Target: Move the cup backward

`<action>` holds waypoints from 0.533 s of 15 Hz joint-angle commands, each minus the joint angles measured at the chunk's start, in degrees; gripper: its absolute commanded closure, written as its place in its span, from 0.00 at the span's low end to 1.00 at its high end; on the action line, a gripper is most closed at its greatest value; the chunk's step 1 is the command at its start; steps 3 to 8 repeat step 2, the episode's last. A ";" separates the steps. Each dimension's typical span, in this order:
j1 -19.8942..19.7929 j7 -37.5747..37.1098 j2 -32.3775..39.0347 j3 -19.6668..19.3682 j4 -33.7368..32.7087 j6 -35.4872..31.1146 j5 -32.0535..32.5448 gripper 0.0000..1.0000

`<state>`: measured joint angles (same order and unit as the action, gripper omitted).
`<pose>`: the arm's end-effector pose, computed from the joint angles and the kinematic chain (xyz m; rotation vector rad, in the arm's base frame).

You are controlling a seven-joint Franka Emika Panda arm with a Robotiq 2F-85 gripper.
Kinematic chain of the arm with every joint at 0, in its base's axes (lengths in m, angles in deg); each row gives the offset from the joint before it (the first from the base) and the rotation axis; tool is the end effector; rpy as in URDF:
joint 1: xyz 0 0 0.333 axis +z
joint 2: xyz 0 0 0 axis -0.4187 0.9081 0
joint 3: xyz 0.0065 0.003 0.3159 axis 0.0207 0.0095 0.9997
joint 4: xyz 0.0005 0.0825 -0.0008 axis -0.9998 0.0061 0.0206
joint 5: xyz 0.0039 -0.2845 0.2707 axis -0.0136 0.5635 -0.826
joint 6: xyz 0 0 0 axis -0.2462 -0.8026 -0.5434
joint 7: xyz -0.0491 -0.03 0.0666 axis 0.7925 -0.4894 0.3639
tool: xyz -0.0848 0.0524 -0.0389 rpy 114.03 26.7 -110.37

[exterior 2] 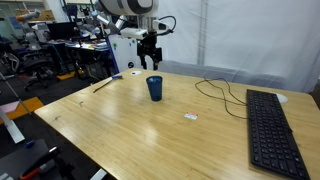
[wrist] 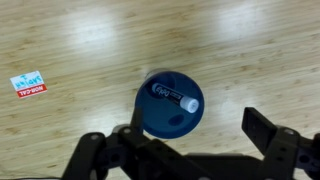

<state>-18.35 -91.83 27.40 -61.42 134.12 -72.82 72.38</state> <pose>0.6538 0.1126 0.2912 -3.0560 0.0489 0.0508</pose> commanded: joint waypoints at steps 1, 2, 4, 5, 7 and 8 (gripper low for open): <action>0.72 -1.40 -2.26 -0.56 1.47 2.14 1.17 0.00; 0.71 -1.39 -2.44 -0.54 1.51 2.54 1.22 0.00; 0.71 -1.39 -2.44 -0.54 1.51 2.54 1.22 0.00; 0.71 -1.39 -2.44 -0.54 1.51 2.54 1.22 0.00; 0.71 -1.39 -2.44 -0.54 1.51 2.54 1.22 0.00; 0.71 -1.39 -2.44 -0.54 1.51 2.54 1.22 0.00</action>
